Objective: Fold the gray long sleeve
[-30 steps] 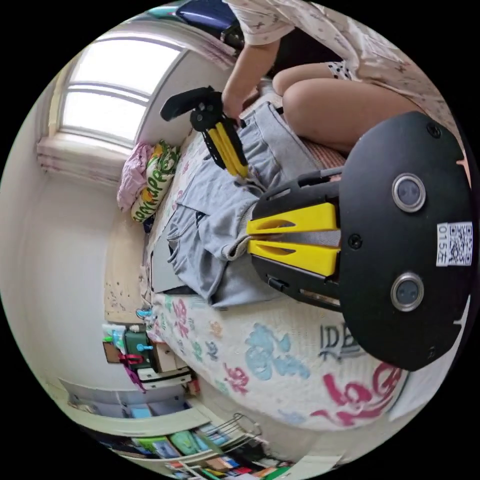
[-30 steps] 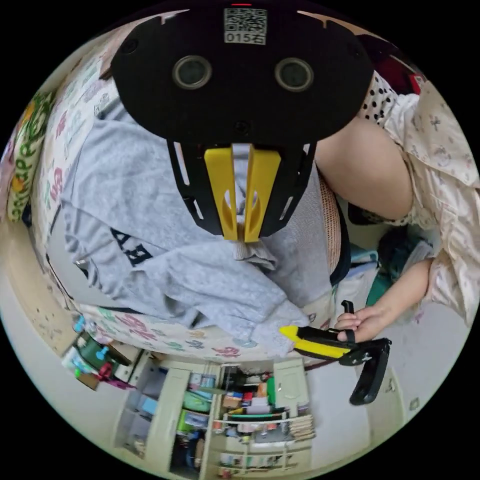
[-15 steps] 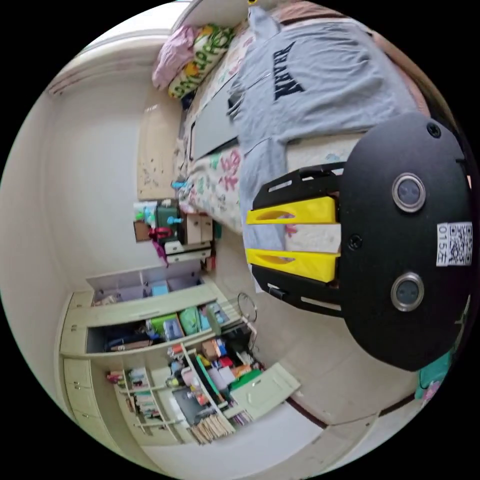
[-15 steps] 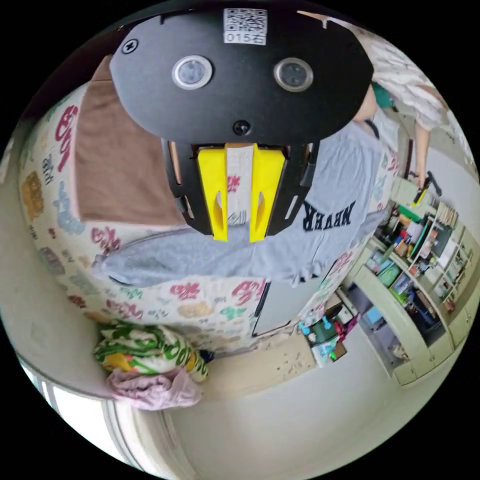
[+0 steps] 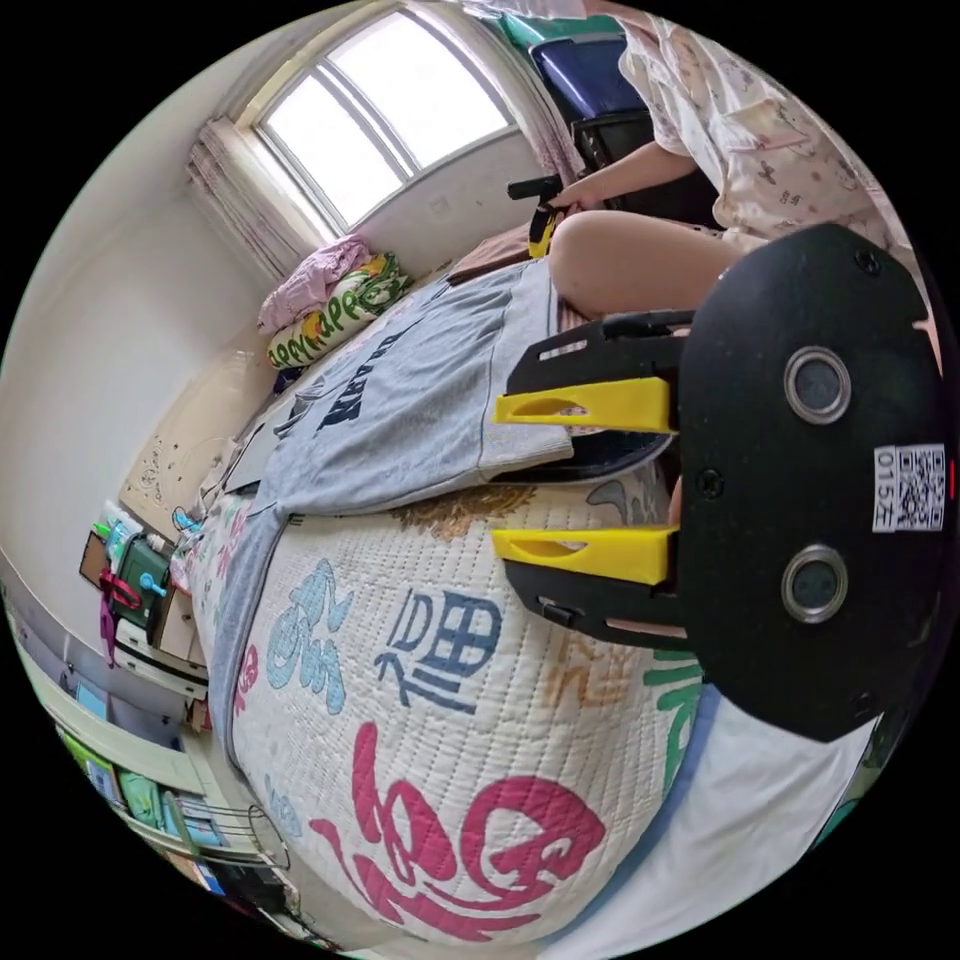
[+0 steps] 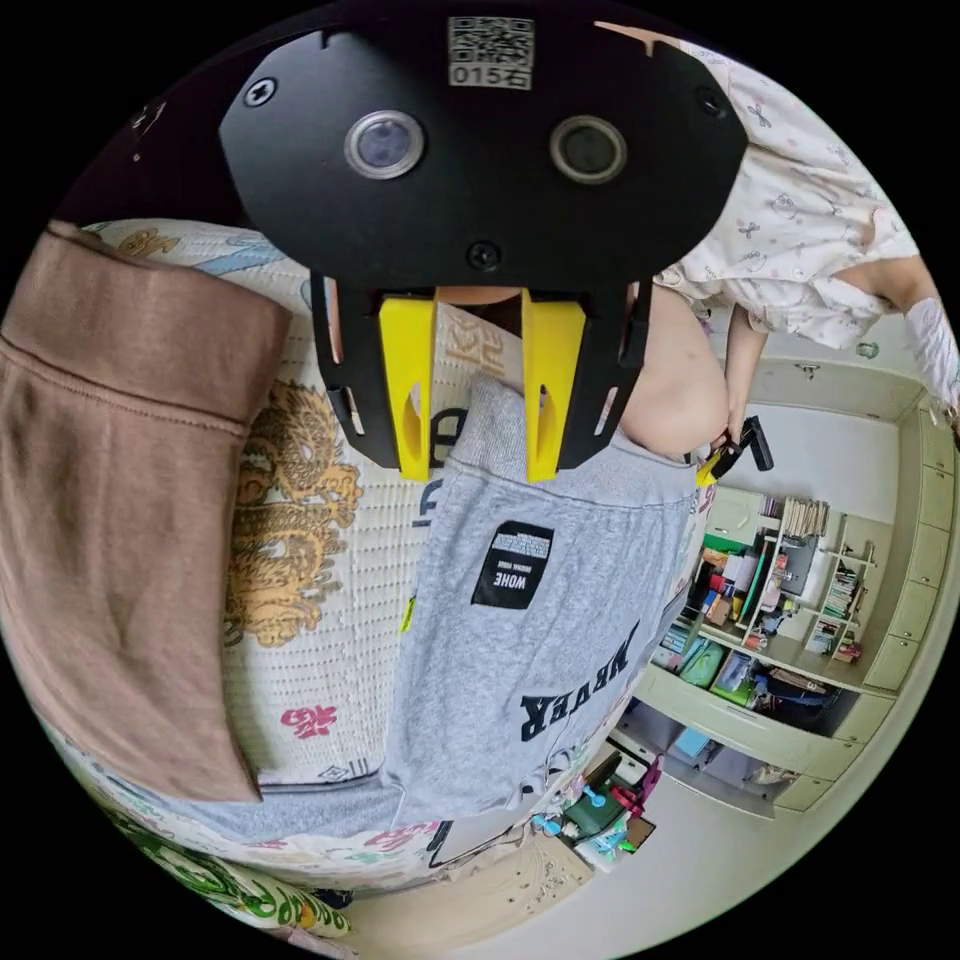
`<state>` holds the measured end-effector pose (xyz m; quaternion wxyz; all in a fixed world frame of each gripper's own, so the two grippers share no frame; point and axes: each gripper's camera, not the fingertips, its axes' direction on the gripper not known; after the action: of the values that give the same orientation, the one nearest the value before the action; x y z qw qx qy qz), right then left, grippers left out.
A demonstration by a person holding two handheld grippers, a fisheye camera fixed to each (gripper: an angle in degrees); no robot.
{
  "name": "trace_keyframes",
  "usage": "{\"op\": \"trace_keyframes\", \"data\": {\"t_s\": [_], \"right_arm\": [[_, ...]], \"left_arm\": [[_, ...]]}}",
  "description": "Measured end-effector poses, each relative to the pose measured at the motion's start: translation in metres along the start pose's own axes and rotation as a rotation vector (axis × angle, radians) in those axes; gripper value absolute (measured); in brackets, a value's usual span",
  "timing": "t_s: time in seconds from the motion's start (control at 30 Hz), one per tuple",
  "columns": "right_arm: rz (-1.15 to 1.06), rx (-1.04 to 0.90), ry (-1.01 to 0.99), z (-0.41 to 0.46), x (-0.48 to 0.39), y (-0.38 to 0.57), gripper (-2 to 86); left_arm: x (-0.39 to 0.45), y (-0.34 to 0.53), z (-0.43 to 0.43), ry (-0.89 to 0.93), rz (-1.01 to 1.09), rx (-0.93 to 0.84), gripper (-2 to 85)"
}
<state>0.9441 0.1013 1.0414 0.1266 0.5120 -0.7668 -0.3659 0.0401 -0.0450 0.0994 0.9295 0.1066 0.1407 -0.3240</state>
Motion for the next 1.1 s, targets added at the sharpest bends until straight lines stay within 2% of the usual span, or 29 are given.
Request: {"op": "trace_keyframes", "data": {"t_s": [0.2, 0.3, 0.53, 0.73, 0.8, 0.87, 0.97, 1.1], "right_arm": [[0.081, 0.115, -0.013, -0.014, 0.030, 0.006, 10.3], [0.143, 0.125, -0.051, 0.005, 0.058, 0.008, 7.4], [0.085, 0.131, 0.020, 0.006, 0.077, 0.046, 5.5], [-0.074, 0.024, 0.317, 0.050, 0.062, 0.089, 3.3], [-0.131, -0.040, 0.424, 0.094, 0.064, 0.102, 2.5], [-0.133, -0.070, 0.463, 0.126, 0.074, 0.106, 2.2], [-0.138, -0.123, 0.511, 0.163, 0.082, 0.114, 1.9], [-0.162, -0.144, 0.584, 0.211, 0.090, 0.143, 1.8]], "left_arm": [[0.018, -0.036, 0.012, 0.001, 0.044, 0.002, 13.3], [0.025, -0.052, 0.046, -0.012, 0.049, -0.112, 11.5], [0.043, -0.065, 0.036, -0.070, 0.099, -0.104, 5.1], [0.060, -0.066, -0.010, -0.113, 0.107, -0.099, 2.2], [0.068, -0.066, -0.008, -0.141, 0.119, -0.130, 2.2], [0.078, -0.062, 0.009, -0.211, 0.135, -0.168, 2.4], [0.133, -0.053, 0.017, -0.400, 0.303, -0.155, 2.9], [0.166, -0.046, 0.018, -0.521, 0.356, -0.129, 3.4]]}}
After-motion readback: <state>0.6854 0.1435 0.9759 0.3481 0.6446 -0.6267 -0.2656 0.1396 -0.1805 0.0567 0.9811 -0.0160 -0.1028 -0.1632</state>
